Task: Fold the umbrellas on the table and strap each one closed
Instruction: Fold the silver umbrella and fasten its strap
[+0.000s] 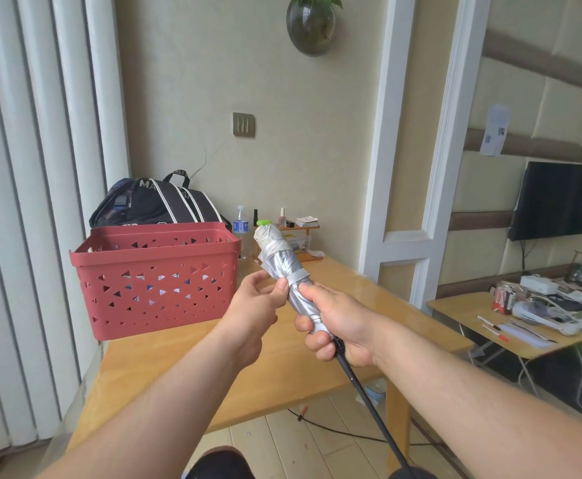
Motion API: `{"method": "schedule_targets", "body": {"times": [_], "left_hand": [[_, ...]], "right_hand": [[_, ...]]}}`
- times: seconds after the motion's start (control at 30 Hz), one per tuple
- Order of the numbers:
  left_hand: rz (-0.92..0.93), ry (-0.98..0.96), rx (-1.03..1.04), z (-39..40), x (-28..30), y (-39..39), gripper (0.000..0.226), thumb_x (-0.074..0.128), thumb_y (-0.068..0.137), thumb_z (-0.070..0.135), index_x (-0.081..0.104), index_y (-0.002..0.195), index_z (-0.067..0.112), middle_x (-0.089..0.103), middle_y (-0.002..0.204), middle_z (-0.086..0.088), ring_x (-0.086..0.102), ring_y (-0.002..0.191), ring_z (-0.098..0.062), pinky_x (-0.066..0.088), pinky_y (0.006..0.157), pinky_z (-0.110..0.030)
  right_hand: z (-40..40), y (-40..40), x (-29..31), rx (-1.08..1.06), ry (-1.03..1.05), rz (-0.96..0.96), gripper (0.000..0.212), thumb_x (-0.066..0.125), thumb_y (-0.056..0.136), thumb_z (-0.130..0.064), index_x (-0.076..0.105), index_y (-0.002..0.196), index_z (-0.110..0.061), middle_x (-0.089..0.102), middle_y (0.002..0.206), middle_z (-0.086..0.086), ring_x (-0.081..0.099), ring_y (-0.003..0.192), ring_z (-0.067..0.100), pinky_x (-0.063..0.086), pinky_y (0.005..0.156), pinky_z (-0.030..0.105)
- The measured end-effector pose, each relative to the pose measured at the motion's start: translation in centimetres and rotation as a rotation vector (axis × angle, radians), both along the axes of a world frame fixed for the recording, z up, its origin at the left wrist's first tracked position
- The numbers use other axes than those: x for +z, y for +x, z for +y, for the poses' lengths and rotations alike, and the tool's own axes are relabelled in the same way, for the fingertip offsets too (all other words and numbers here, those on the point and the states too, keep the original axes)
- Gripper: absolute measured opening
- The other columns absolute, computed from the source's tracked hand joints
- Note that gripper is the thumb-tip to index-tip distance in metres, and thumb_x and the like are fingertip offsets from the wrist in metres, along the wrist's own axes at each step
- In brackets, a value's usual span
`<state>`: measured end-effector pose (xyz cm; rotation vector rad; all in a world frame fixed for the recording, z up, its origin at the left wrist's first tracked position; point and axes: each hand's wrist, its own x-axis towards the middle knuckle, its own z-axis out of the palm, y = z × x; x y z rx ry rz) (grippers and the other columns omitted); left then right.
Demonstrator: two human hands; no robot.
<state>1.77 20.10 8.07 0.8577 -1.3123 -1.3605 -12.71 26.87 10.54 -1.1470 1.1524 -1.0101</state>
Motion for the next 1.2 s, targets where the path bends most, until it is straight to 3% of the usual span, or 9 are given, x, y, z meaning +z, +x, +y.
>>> {"method": "schedule_targets", "body": {"times": [0.13, 0.2, 0.37, 0.57, 0.7, 0.83, 0.93, 1.03, 1.2], "left_hand": [[0.117, 0.037, -0.464, -0.9, 1.3, 1.6, 0.032, 0.051, 0.106, 0.044, 0.064, 0.129, 0.027, 0.071, 0.125, 0.003, 0.061, 0.119, -0.018, 0.037, 0.109, -0.042], [0.119, 0.023, -0.495, -1.2, 2.0, 1.6, 0.033, 0.056, 0.101, 0.046, 0.065, 0.124, 0.024, 0.071, 0.119, -0.002, 0.063, 0.110, -0.021, 0.040, 0.107, -0.041], [0.189, -0.087, -0.319, -1.6, 2.4, 0.6, 0.033, 0.077, 0.084, 0.016, 0.069, 0.115, 0.011, 0.074, 0.107, -0.012, 0.072, 0.086, -0.020, 0.056, 0.083, -0.030], [0.333, -0.076, -0.206, -2.0, 2.6, 1.2, 0.052, 0.080, 0.078, 0.005, 0.064, 0.127, 0.004, 0.072, 0.111, -0.018, 0.074, 0.084, -0.027, 0.064, 0.080, -0.042], [0.534, 0.040, 0.020, -4.3, 3.8, 2.3, 0.043, 0.079, 0.085, 0.003, 0.060, 0.122, 0.014, 0.069, 0.120, -0.024, 0.071, 0.095, -0.036, 0.056, 0.095, -0.063], [0.615, 0.129, 0.171, -5.8, 4.5, 3.4, 0.054, 0.069, 0.094, 0.002, 0.042, 0.135, 0.026, 0.065, 0.116, -0.014, 0.069, 0.084, -0.026, 0.062, 0.076, -0.048], [0.664, 0.201, 0.225, -6.5, 5.2, 3.8, 0.057, 0.064, 0.095, 0.000, 0.036, 0.138, 0.026, 0.063, 0.112, -0.013, 0.068, 0.082, -0.026, 0.061, 0.083, -0.053], [0.705, 0.239, 0.258, -7.4, 5.9, 4.1, 0.058, 0.065, 0.093, -0.004, 0.037, 0.141, 0.014, 0.067, 0.115, -0.019, 0.077, 0.078, -0.029, 0.063, 0.075, -0.051], [0.709, 0.229, 0.294, -7.3, 7.5, 4.0, 0.053, 0.062, 0.094, -0.003, 0.040, 0.141, 0.009, 0.067, 0.093, -0.015, 0.071, 0.052, -0.018, 0.061, 0.055, -0.041]], "right_hand": [[-0.3, -0.8, -0.1, 0.010, -0.011, -0.110, 0.027, 0.043, 0.108, -0.049, 0.047, 0.108, -0.023, 0.050, 0.070, 0.000, 0.033, 0.046, 0.010, 0.025, 0.040, 0.017], [-0.5, -0.9, -0.2, 0.032, -0.011, -0.161, 0.028, 0.044, 0.108, -0.049, 0.047, 0.113, -0.021, 0.052, 0.072, 0.002, 0.035, 0.047, 0.010, 0.028, 0.039, 0.017], [0.0, -0.7, -0.2, 0.073, -0.064, -0.152, 0.039, 0.044, 0.108, -0.051, 0.053, 0.123, -0.016, 0.065, 0.086, 0.011, 0.054, 0.056, 0.020, 0.048, 0.049, 0.027], [0.8, -2.6, -2.7, 0.034, -0.324, 0.451, 0.030, 0.047, 0.109, -0.041, 0.046, 0.139, -0.046, 0.068, 0.110, 0.007, 0.071, 0.076, 0.027, 0.057, 0.082, 0.043], [2.0, -5.1, -3.1, 0.052, -0.258, 0.705, 0.026, 0.057, 0.106, -0.026, 0.061, 0.131, -0.036, 0.078, 0.104, -0.002, 0.074, 0.095, 0.020, 0.061, 0.092, 0.039], [2.5, -6.8, -4.1, 0.014, -0.227, 0.733, 0.018, 0.061, 0.105, -0.027, 0.069, 0.121, -0.029, 0.077, 0.102, -0.003, 0.073, 0.092, 0.012, 0.060, 0.094, 0.038], [2.4, -7.4, -5.2, -0.001, -0.209, 0.721, 0.018, 0.061, 0.105, -0.027, 0.072, 0.118, -0.029, 0.077, 0.106, -0.005, 0.073, 0.097, 0.012, 0.059, 0.094, 0.036], [2.0, -7.3, -6.1, -0.113, -0.172, 0.497, 0.021, 0.059, 0.106, -0.030, 0.060, 0.127, -0.033, 0.073, 0.110, 0.005, 0.069, 0.076, 0.018, 0.059, 0.072, 0.032], [1.2, -6.4, -6.2, -0.292, -0.331, 0.503, 0.013, 0.056, 0.103, -0.045, 0.063, 0.114, -0.043, 0.059, 0.071, -0.002, 0.051, 0.061, 0.008, 0.045, 0.066, 0.027]]}}
